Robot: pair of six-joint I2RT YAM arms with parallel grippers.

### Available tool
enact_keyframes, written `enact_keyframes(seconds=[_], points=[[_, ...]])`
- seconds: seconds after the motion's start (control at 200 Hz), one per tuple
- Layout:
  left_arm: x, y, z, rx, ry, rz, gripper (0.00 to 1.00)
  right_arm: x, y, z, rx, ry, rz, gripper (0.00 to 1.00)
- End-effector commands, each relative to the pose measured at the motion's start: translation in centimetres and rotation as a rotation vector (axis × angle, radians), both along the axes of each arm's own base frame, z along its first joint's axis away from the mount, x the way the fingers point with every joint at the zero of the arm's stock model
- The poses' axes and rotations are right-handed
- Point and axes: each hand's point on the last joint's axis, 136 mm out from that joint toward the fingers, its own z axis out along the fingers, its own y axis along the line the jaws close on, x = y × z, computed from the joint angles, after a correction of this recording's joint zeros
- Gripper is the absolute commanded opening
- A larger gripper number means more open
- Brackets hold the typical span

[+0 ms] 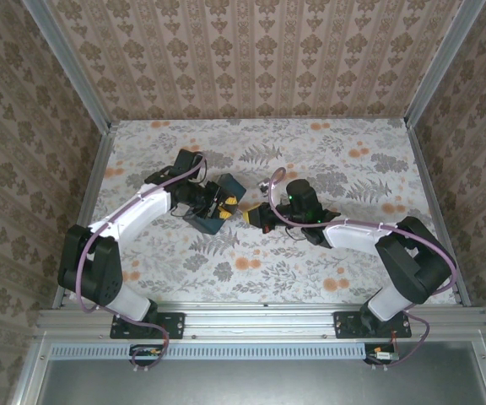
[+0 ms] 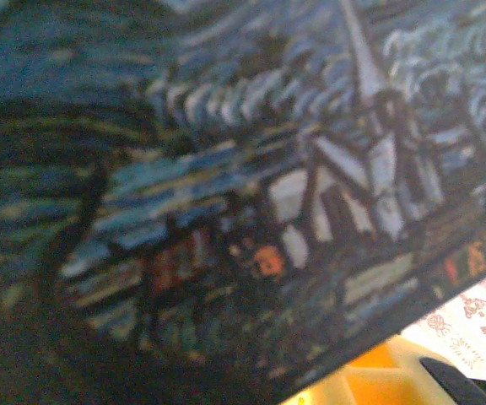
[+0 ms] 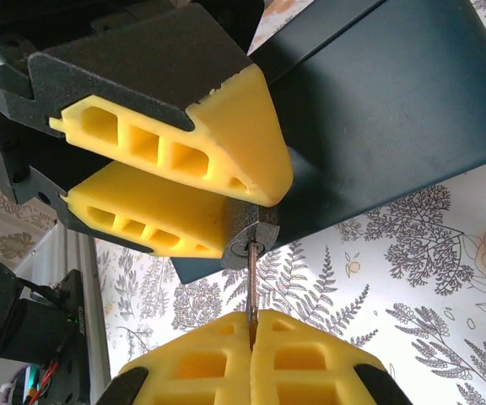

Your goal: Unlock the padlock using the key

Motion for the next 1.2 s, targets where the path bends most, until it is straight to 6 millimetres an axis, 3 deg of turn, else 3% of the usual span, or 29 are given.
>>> enact_keyframes(seconds=[0.0,0.24,0.46,0.81,1.195], points=[[0.5,-1.4,3.5,-0.111,-0.095,-0.046,0.12,-1.7,1.9,4.4,0.122,-0.116,0.122,0.00],[0.4,0.3,3.2,-0.049,-0.122,-0.093,0.13,-0.6,0.9,4.6,0.162,-0.042,0.097,0.00],[0.9,2.2,2.8,-0.046,-0.123,-0.040,0.12,-1.6,0.4,3.8,0.135,0.034,0.117,0.00],[0.6,1.8,3.4,-0.089,-0.129,-0.061,0.12,-1.6,0.6,5.0,0.157,0.017,0.117,0.00],[0.4,1.3,4.0,-0.132,-0.142,-0.072,0.12,0.4,0.6,3.0,0.117,0.035,0.061,0.00]])
